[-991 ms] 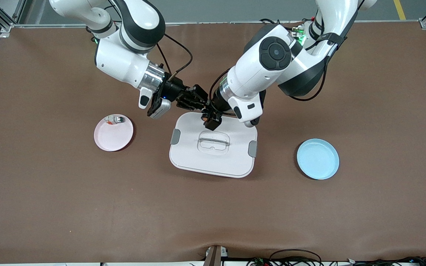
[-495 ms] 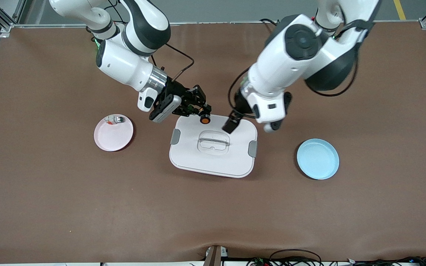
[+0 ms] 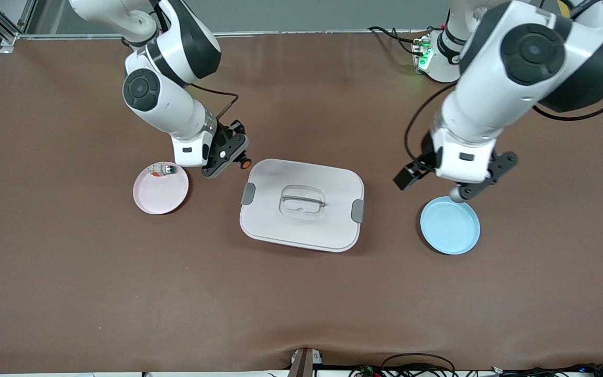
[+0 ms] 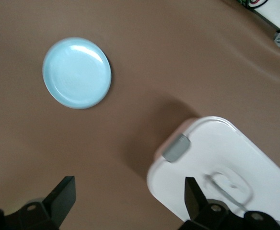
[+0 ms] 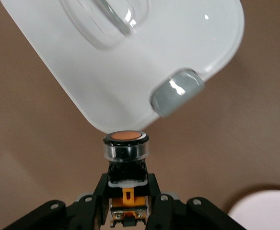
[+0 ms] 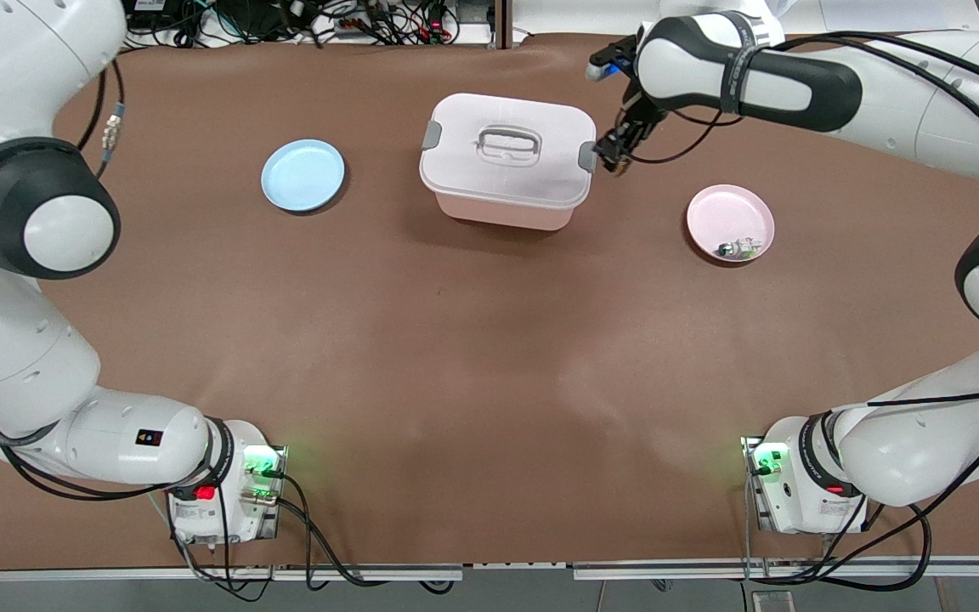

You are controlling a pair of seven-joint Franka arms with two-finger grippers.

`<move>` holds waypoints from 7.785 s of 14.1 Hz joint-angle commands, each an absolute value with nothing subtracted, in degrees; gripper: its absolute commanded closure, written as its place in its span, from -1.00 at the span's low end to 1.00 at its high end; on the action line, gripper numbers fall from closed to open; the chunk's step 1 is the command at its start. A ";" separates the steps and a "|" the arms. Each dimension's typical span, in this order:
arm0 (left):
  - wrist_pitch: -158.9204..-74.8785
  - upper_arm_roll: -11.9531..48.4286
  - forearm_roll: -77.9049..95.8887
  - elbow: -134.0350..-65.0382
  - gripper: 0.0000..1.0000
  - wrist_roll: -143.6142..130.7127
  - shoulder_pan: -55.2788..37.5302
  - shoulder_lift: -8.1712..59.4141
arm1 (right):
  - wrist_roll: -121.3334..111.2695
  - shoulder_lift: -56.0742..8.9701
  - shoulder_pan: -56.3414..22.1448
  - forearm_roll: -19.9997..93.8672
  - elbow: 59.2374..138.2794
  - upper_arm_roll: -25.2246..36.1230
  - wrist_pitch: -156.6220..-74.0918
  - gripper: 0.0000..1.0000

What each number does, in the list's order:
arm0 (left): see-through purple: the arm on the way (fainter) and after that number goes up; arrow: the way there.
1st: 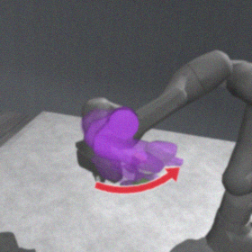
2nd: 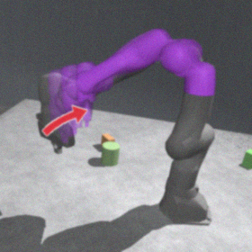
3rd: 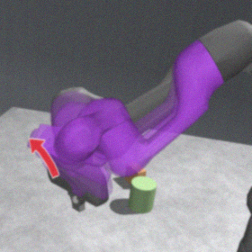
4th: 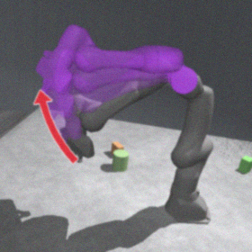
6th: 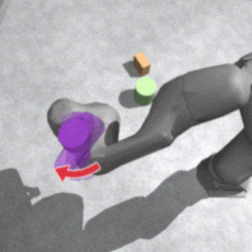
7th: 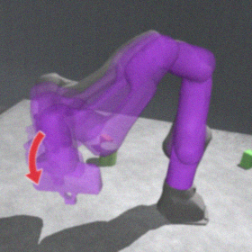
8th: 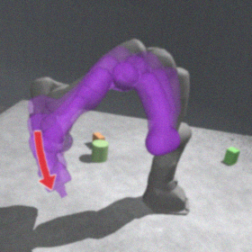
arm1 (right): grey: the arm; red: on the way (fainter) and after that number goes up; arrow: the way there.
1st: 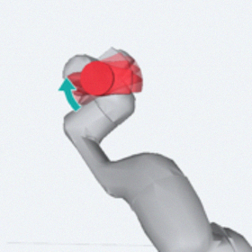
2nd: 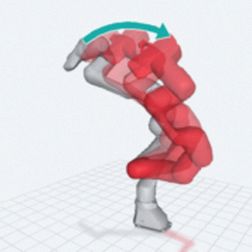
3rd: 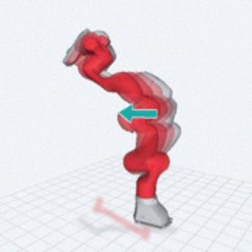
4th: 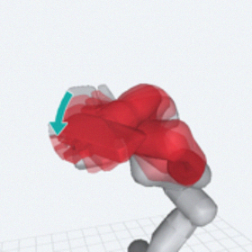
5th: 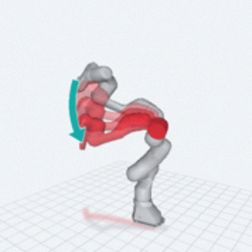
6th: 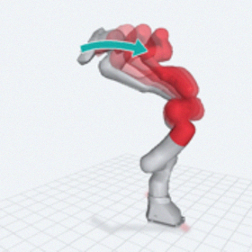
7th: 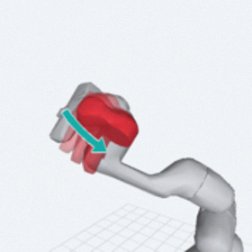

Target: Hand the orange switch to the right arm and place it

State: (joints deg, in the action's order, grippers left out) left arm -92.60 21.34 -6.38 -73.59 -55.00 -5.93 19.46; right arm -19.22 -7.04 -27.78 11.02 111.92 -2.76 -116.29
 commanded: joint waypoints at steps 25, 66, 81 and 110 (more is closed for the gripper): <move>-86.40 0.26 -1.49 -88.41 -1.00 -1.67 -4.13 -0.61 | -68.28 -3.07 -6.42 0.00 142.21 -3.43 -149.50 1.00; -86.84 1.50 -1.93 -88.24 -1.00 -2.63 -3.96 -2.20 | -60.95 -12.22 -0.88 -2.02 102.79 -2.81 -97.34 -1.00; -86.57 1.67 -1.67 -88.86 -1.00 -2.64 -2.90 -2.11 | -15.23 -9.67 6.06 -1.94 81.40 -3.08 -78.93 -1.00; -83.14 4.04 -1.49 -88.77 -1.00 -2.55 -2.90 -4.75 | 10.55 -2.64 -1.40 4.22 80.94 1.93 -79.45 -1.00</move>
